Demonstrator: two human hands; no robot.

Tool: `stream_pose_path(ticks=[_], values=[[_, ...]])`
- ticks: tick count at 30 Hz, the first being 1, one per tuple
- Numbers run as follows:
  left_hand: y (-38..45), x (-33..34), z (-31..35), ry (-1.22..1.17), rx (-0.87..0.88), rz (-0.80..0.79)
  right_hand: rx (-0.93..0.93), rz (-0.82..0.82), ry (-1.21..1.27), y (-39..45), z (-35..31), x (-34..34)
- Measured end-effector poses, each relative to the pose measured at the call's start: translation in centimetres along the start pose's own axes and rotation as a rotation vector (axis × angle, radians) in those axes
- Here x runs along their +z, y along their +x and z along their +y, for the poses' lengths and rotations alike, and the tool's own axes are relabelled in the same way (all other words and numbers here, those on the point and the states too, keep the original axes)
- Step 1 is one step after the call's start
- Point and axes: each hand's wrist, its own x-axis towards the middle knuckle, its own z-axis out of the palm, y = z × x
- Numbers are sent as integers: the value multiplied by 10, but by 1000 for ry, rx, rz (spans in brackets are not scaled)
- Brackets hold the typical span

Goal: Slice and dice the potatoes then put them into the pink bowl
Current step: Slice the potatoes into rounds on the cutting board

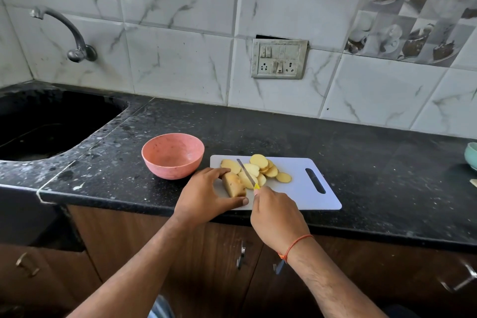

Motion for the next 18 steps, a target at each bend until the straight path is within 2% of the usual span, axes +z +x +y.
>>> stream_pose_path(ticks=[9, 18], values=[[2, -8, -2, -87, -53, -43, 11, -11, -10, -6, -5, 2], [1, -6, 4, -64, -58, 10, -11, -28, -30, -8, -15, 6]])
